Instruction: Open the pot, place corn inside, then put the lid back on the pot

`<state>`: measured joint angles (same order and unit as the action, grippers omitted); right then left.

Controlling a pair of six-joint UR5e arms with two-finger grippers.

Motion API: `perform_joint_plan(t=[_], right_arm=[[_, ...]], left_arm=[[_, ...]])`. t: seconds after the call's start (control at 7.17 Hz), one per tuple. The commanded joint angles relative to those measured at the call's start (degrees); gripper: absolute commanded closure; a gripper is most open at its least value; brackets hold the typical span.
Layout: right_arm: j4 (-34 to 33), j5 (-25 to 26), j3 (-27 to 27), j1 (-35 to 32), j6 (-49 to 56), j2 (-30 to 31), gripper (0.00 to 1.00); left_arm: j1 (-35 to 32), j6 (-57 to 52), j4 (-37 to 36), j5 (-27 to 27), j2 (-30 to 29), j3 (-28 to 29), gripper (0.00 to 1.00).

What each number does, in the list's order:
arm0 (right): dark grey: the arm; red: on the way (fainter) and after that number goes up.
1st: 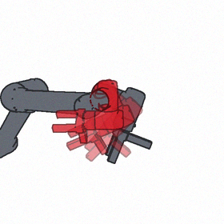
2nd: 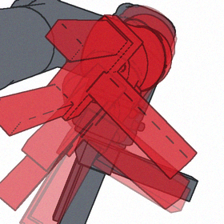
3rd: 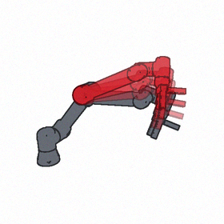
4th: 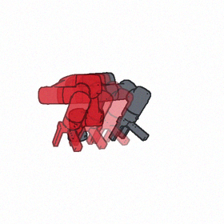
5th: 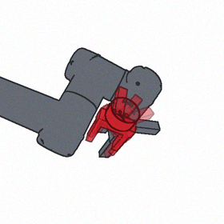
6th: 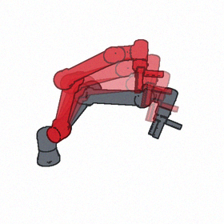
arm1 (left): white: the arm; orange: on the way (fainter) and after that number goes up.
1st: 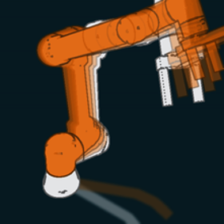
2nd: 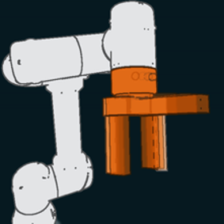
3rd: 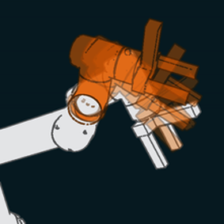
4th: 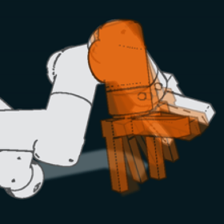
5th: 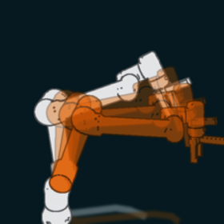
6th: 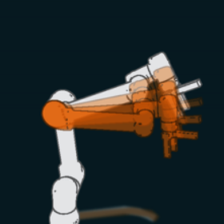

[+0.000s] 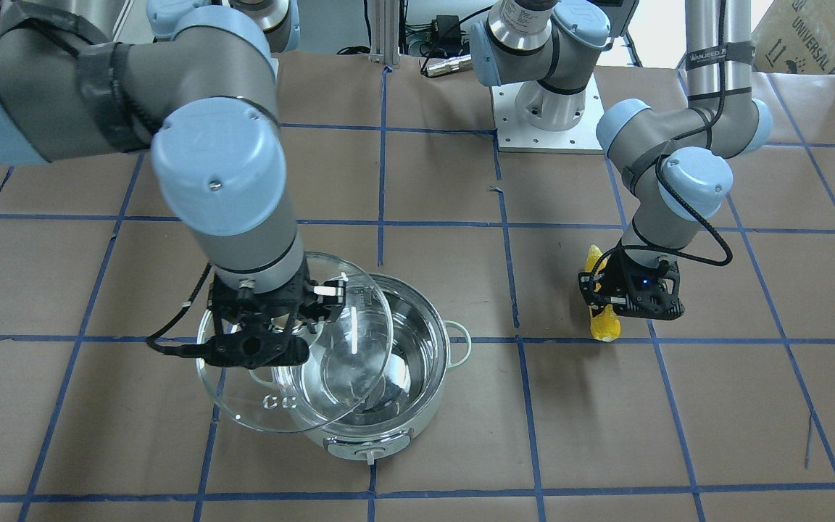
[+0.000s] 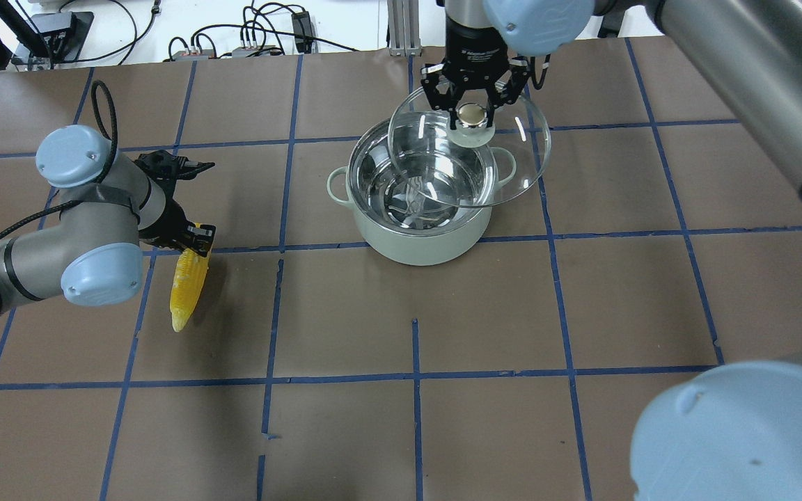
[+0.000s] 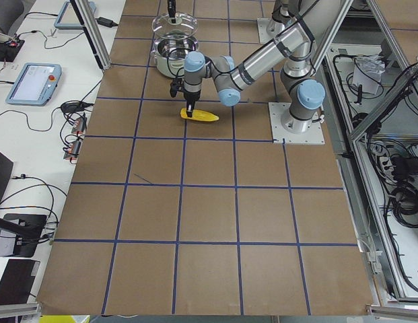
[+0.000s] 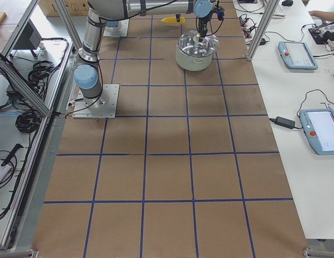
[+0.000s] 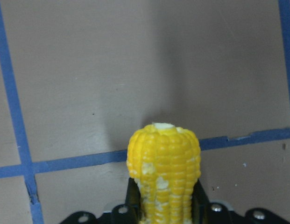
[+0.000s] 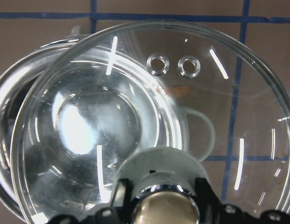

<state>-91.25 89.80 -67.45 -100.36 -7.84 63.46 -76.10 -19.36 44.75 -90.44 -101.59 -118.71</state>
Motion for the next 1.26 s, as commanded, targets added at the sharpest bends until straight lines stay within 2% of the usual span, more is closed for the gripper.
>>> perform_joint_plan(t=[0.0,0.14,0.42,0.56,0.84,1.12], right_arm=[[1.33,0.2,-0.93,7.6,8.43,0.44,0.81],[1.95,0.29,-1.11,11.72,14.98,0.18,0.81],[1.17,0.11,-4.6,18.51,22.38,-0.18,0.81],[-2.15,0.2,-6.62,19.84,25.21,-0.35,0.82],[-5.16,0.02,-8.83,22.21,28.21,-0.79,0.82],[-5.17,-0.06,-9.19,22.75,28.4,-0.88,0.82]], left_arm=[[-2.02,7.97,13.96,-0.27,5.33,5.82,0.95],[-6.03,13.32,21.96,-0.44,7.09,10.99,0.95],[-14.21,25.72,28.6,-0.27,5.97,19.7,0.95],[-17.12,30.64,32.2,0.26,5.61,22.7,0.95],[-24.76,40.58,33.03,0.44,2.29,27.02,0.95],[-31.71,50.69,32.24,-0.26,-5.95,33.77,0.95]])
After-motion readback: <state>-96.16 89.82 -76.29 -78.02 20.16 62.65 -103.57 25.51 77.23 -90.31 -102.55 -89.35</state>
